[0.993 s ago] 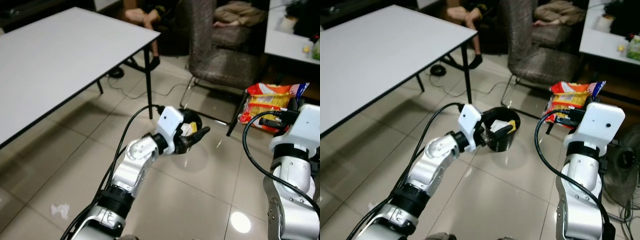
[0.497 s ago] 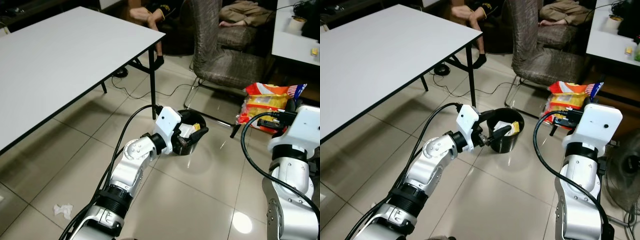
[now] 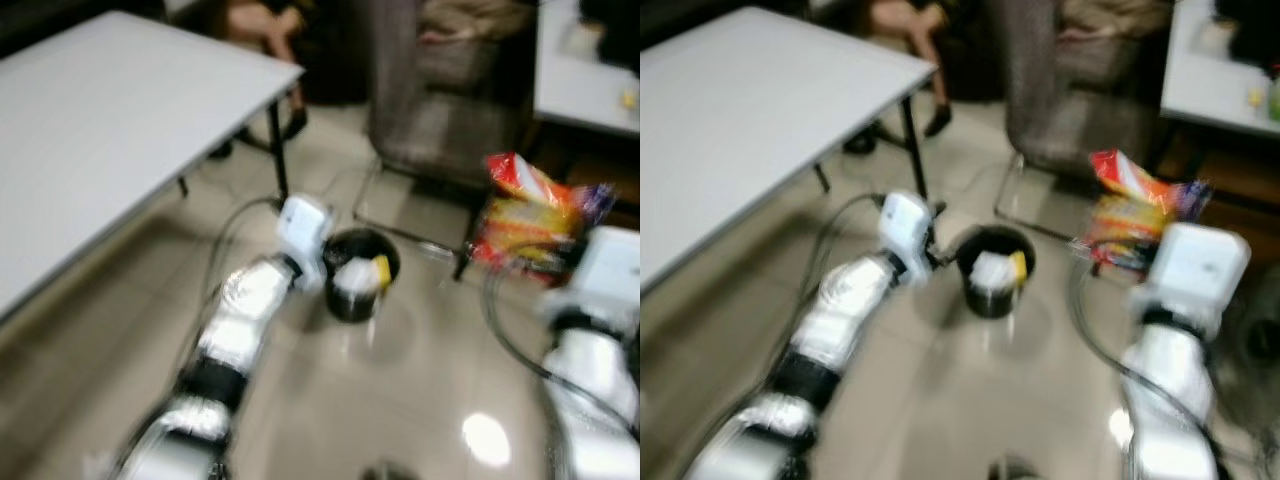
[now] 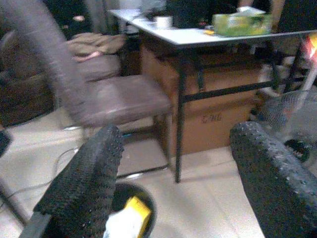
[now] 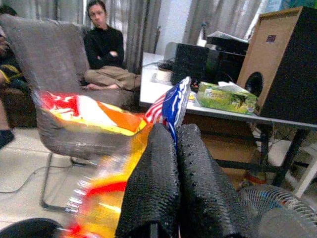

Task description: Picking trash to rubbish bin

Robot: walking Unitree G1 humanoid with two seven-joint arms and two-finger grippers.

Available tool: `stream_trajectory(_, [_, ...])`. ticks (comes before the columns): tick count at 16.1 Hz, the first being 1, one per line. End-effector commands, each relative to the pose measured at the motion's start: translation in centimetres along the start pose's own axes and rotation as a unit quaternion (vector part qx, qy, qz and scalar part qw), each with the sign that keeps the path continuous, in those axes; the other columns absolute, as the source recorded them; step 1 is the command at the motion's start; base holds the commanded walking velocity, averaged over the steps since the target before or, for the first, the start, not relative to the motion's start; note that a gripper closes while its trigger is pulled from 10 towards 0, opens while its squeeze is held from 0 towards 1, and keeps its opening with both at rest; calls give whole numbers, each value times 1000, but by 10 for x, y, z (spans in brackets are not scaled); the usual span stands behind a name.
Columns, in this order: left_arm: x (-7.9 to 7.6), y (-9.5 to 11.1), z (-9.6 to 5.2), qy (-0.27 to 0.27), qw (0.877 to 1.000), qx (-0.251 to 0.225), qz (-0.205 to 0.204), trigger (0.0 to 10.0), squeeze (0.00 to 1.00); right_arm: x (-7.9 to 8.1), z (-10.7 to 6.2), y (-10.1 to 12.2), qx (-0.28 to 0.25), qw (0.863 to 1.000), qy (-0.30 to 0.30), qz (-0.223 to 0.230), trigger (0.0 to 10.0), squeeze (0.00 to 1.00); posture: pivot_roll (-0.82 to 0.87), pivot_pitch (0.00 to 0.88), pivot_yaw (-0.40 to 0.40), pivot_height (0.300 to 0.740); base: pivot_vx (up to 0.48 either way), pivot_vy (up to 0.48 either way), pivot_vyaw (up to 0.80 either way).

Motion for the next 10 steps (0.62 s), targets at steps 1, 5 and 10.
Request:
stream_trajectory(1, [29, -1, -9, 60, 998, 10, 19, 10000, 0, 13, -5, 6, -13, 999, 33, 13, 10000, 0, 73, 106, 14, 740, 480, 0, 0])
stream_trajectory(5, [43, -8, -16, 94, 995, 22, 31, 10000, 0, 17, -29, -11, 17, 997, 70, -9, 10000, 0, 73, 112, 9, 740, 384, 0, 0])
stream_trajectory(10, [49, -17, -24, 124, 991, 35, 43, 10000, 0, 9, -51, -30, 48, 996, 66, -31, 10000, 0, 75, 113, 11, 740, 60, 0, 0])
Point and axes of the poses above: a point about 5 cm out from each wrist's last joint towards the gripper, its own z axis pointing out of the wrist towards the gripper, its own y axis along the axis of the wrist's last joint, x = y × z, the point moved 2 cm from there along z, pointing out of the wrist towards the gripper, and after that the axes turned 6 degrees about z, right-handed, at the moved point
